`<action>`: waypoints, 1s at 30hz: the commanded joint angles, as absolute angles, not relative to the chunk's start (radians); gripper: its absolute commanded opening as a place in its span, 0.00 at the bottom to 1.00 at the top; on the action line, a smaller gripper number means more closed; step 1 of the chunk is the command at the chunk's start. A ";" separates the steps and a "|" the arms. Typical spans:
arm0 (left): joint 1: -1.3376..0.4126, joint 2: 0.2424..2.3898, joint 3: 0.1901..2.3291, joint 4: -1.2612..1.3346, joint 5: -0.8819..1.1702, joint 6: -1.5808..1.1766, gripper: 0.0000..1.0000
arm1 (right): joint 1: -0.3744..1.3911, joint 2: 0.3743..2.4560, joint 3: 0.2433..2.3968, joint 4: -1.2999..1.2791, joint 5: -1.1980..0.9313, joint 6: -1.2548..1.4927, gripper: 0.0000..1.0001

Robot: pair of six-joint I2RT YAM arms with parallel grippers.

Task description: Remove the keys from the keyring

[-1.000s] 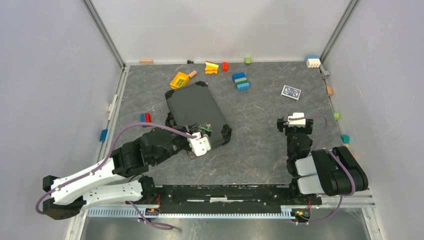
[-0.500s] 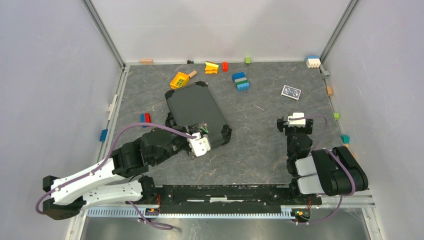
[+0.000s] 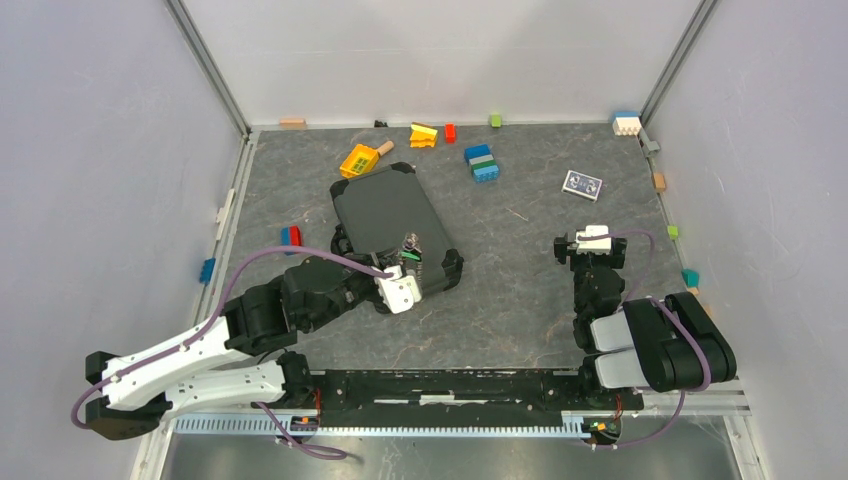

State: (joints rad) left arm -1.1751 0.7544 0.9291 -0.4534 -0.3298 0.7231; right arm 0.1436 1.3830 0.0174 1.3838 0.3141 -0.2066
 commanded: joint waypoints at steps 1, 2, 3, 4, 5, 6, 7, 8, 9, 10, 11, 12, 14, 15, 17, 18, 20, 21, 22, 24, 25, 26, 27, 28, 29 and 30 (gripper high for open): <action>-1.176 0.750 0.940 -0.375 -0.318 0.728 0.02 | 0.146 1.383 -0.098 1.449 0.308 -0.215 0.98; -1.175 0.751 0.942 -0.376 -0.318 0.728 0.02 | 0.146 1.382 -0.097 1.448 0.309 -0.215 0.98; -1.176 0.751 0.942 -0.376 -0.316 0.726 0.02 | 0.144 1.382 -0.098 1.448 0.310 -0.215 0.98; -1.175 0.749 0.943 -0.376 -0.316 0.727 0.02 | 0.145 1.382 -0.097 1.448 0.307 -0.215 0.98; -1.175 0.749 0.944 -0.376 -0.317 0.726 0.02 | 0.146 1.382 -0.097 1.448 0.307 -0.215 0.98; -1.175 0.750 0.945 -0.376 -0.315 0.726 0.02 | 0.144 1.383 -0.098 1.448 0.310 -0.215 0.98; -1.175 0.749 0.945 -0.376 -0.315 0.726 0.02 | 0.145 1.383 -0.097 1.448 0.308 -0.215 0.98; -1.175 0.749 0.947 -0.375 -0.315 0.724 0.02 | 0.145 1.383 -0.097 1.449 0.309 -0.215 0.98; -1.176 0.749 0.946 -0.376 -0.313 0.724 0.02 | 0.145 1.382 -0.097 1.448 0.309 -0.214 0.98; -1.176 0.750 0.948 -0.376 -0.312 0.724 0.02 | 0.145 1.383 -0.097 1.448 0.309 -0.215 0.98; -1.176 0.749 0.949 -0.376 -0.311 0.723 0.02 | 0.145 1.382 -0.098 1.449 0.309 -0.215 0.98; -1.175 0.751 0.952 -0.376 -0.309 0.724 0.02 | 0.145 1.382 -0.098 1.448 0.309 -0.215 0.98; -1.175 0.751 0.956 -0.377 -0.304 0.719 0.02 | 0.146 1.383 -0.097 1.448 0.308 -0.215 0.99; -1.176 0.751 0.958 -0.379 -0.301 0.717 0.02 | 0.145 1.382 -0.097 1.448 0.308 -0.215 0.98; -1.176 0.750 0.962 -0.383 -0.296 0.714 0.02 | 0.145 1.382 -0.097 1.448 0.309 -0.215 0.98; -1.176 0.750 0.963 -0.385 -0.297 0.715 0.02 | 0.145 1.383 -0.098 1.448 0.309 -0.215 0.98; -1.176 0.750 0.965 -0.385 -0.296 0.714 0.02 | 0.145 1.382 -0.098 1.448 0.309 -0.215 0.98; -1.176 0.750 0.966 -0.385 -0.296 0.716 0.02 | 0.145 1.383 -0.098 1.448 0.307 -0.215 0.98; -1.175 0.751 0.968 -0.386 -0.294 0.713 0.02 | 0.146 1.382 -0.097 1.449 0.307 -0.215 0.98; -1.175 0.756 0.974 -0.389 -0.286 0.714 0.02 | 0.146 1.383 -0.097 1.449 0.308 -0.215 0.98; -1.176 0.759 0.976 -0.390 -0.282 0.713 0.02 | 0.145 1.383 -0.098 1.449 0.308 -0.215 0.98; -1.175 0.761 0.980 -0.391 -0.276 0.714 0.02 | 0.146 1.382 -0.097 1.448 0.309 -0.215 0.98; -1.176 0.763 0.986 -0.395 -0.270 0.713 0.02 | 0.146 1.382 -0.097 1.449 0.308 -0.215 0.98; -1.176 0.767 0.991 -0.401 -0.262 0.714 0.02 | 0.145 1.382 -0.097 1.449 0.308 -0.215 0.98; -1.175 0.770 0.998 -0.407 -0.255 0.714 0.02 | 0.145 1.383 -0.097 1.448 0.308 -0.215 0.98; -1.175 0.773 1.003 -0.413 -0.245 0.715 0.02 | 0.145 1.383 -0.097 1.448 0.310 -0.216 0.98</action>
State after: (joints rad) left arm -1.1748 0.7692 0.9360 -0.4587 -0.2897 0.7227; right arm 0.1436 1.3830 0.0174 1.3838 0.3138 -0.2066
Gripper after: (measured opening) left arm 0.044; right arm 0.985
